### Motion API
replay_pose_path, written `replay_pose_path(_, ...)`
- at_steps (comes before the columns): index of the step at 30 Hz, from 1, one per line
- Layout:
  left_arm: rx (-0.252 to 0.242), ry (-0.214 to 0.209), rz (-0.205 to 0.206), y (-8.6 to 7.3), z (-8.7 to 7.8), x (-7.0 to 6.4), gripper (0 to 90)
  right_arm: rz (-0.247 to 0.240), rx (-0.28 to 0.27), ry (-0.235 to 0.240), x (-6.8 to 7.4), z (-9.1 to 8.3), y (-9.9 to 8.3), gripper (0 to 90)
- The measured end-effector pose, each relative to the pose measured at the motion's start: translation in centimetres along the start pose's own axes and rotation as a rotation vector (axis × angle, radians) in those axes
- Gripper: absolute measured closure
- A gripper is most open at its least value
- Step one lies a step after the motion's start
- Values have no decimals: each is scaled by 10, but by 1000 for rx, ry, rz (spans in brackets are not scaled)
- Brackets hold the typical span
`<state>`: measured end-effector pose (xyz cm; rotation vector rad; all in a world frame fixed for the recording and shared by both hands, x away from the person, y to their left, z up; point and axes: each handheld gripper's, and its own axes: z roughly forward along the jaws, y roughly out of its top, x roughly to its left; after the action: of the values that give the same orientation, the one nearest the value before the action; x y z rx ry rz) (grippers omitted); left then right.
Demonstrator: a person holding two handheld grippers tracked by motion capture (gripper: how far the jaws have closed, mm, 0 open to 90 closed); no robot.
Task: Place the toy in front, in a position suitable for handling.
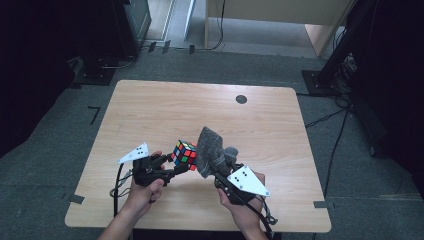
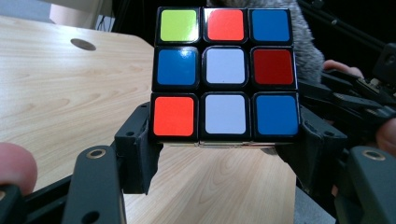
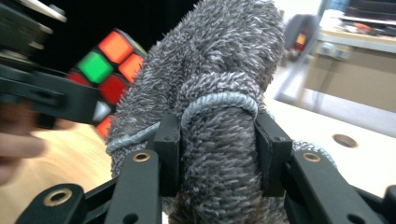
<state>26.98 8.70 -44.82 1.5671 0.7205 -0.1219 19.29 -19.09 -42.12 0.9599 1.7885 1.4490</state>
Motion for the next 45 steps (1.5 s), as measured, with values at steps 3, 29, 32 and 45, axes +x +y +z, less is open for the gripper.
replay_pose_path(3,-22,-26,37,0,-3,-1,344,7,55,11,2,8,-5,606)
replay_pose_path(29,-80,13,205,-5,-6,-11,343,345,78,284,-17,19,-24,635)
replay_pose_path(32,-78,19,223,-4,-5,-14,343,312,120,271,-17,23,-29,636)
replay_pose_path(45,-66,51,254,-5,-4,-16,343,314,144,280,-18,25,-32,639)
